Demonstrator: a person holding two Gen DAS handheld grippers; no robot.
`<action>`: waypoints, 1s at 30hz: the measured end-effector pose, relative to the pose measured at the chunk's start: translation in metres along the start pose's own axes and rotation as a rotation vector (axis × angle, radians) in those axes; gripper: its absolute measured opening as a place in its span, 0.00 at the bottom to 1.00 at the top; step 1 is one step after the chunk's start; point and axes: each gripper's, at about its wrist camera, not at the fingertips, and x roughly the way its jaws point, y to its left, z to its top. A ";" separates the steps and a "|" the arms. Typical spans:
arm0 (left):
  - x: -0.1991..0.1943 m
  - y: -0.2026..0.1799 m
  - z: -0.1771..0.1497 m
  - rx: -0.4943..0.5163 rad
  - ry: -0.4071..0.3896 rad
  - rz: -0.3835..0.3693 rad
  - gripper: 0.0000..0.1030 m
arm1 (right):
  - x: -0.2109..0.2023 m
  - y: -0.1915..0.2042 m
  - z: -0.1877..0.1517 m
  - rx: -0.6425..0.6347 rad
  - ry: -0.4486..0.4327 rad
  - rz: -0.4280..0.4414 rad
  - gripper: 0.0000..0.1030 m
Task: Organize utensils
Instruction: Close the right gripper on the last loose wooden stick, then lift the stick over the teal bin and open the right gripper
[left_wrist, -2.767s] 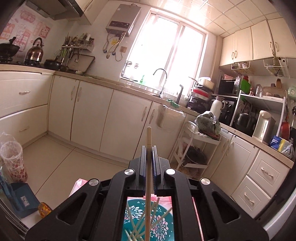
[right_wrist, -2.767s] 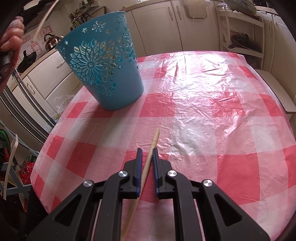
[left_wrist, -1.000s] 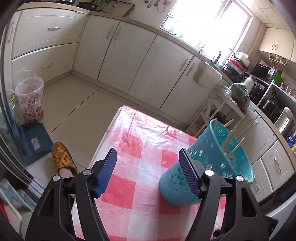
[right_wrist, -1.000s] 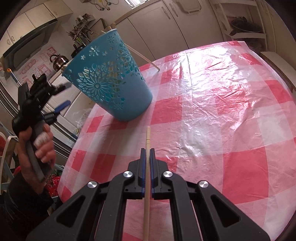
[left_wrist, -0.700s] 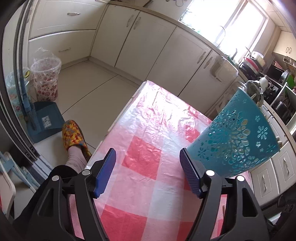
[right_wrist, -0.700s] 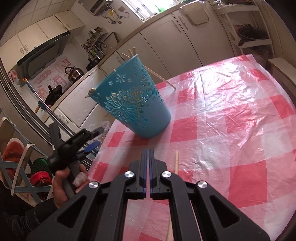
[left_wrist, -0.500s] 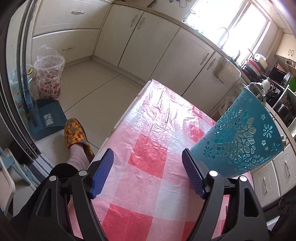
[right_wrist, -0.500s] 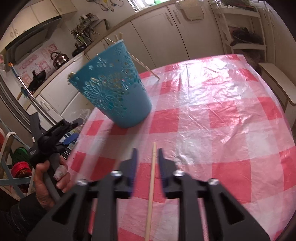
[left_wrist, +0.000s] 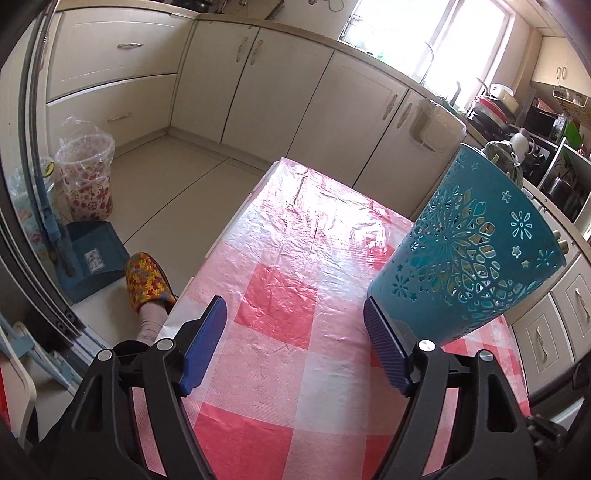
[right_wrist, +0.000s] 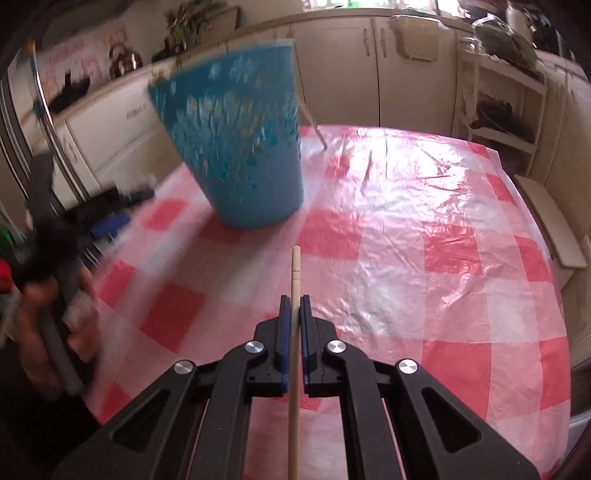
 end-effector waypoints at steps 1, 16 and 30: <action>0.000 0.001 0.000 -0.003 0.000 -0.004 0.71 | -0.013 -0.004 0.012 0.049 -0.055 0.049 0.06; 0.002 0.001 -0.001 0.004 0.010 -0.046 0.73 | -0.047 0.039 0.194 0.147 -0.738 0.152 0.06; 0.004 0.001 -0.001 0.007 0.014 -0.051 0.76 | -0.012 0.019 0.165 0.045 -0.539 0.144 0.39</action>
